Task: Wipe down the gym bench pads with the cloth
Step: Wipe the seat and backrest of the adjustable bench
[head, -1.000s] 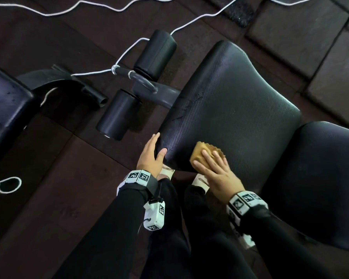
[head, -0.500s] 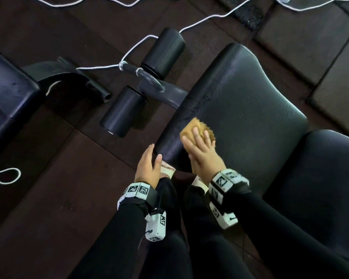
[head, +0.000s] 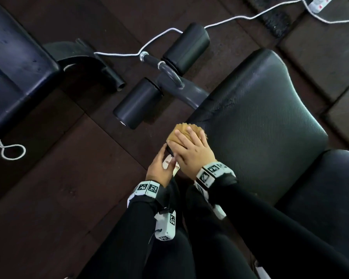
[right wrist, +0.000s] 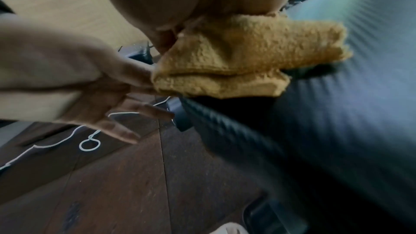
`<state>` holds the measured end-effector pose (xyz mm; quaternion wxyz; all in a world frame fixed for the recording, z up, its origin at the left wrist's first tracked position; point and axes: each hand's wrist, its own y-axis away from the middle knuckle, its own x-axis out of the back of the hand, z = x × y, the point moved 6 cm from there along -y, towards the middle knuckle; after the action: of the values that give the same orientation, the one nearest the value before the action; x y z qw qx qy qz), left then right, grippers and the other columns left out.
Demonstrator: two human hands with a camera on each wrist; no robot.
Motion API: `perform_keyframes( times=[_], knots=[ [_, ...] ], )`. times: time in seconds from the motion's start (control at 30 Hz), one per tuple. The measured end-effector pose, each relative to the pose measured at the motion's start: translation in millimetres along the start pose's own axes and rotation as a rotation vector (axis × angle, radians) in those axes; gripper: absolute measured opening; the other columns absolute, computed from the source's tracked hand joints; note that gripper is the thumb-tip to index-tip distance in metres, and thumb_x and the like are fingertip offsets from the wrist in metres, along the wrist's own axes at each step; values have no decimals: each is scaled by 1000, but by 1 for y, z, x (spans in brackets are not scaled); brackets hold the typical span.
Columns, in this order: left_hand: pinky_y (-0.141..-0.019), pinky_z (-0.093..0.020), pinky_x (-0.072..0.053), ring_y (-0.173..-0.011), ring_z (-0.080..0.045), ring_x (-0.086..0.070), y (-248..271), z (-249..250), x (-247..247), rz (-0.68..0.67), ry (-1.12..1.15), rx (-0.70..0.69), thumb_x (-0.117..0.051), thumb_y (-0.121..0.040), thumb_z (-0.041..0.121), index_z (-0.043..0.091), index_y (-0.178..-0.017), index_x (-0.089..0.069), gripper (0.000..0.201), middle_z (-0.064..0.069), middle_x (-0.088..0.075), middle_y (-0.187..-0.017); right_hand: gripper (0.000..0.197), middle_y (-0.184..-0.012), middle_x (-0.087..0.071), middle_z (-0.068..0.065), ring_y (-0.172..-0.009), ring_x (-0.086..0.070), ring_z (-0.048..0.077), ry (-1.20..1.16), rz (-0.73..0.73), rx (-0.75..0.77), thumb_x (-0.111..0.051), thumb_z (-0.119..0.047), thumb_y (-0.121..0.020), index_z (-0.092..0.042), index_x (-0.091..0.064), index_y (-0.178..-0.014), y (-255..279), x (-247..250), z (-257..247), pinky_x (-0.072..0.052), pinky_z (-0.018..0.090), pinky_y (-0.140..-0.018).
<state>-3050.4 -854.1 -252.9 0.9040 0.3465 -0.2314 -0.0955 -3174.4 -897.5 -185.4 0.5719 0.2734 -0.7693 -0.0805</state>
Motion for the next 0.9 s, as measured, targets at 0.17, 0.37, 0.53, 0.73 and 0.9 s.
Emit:
perform_keyframes(
  times=[0.17,0.37,0.53,0.73,0.9],
  knots=[
    [-106,-44,-41,-128,-21,-50,-3,-1,-3,-68,92,57,-61,-86,8,26,-145,-36,66,-3,-49,-142,39,-138,-49,-3,-132,-32,29,170,-136,58,-33,-40,-94,-30,-56,-124,-41,0,-11,1,44,-116],
    [-106,-34,-41,-123,-13,-53,4,8,5,-20,86,28,-64,-89,30,29,-140,-42,56,2,-56,-135,36,-139,-51,2,-132,-41,32,118,82,125,-55,-32,-88,-27,-60,-123,10,6,1,-28,51,-111],
    [-92,-15,-35,-118,-12,-51,3,16,3,29,210,108,-53,-95,30,25,-134,-47,41,1,-55,-131,42,-144,-45,-1,-134,-39,29,197,42,206,-42,-36,-90,-32,-54,-130,16,4,12,-31,47,-110],
    [-90,-21,-31,-118,-27,-49,-12,35,-11,138,165,187,-33,-102,35,13,-127,-50,38,-11,-52,-130,40,-135,-54,0,-127,-45,30,236,7,206,-48,-33,-85,-30,-58,-124,-36,39,57,-25,46,-110],
    [-97,-36,-31,-123,-31,-45,-29,42,-25,183,134,412,-21,-100,48,16,-136,-45,54,-14,-47,-137,42,-138,-50,4,-131,-38,29,204,104,-37,-42,-33,-88,-28,-56,-127,-79,100,149,-22,46,-113]
  ],
)
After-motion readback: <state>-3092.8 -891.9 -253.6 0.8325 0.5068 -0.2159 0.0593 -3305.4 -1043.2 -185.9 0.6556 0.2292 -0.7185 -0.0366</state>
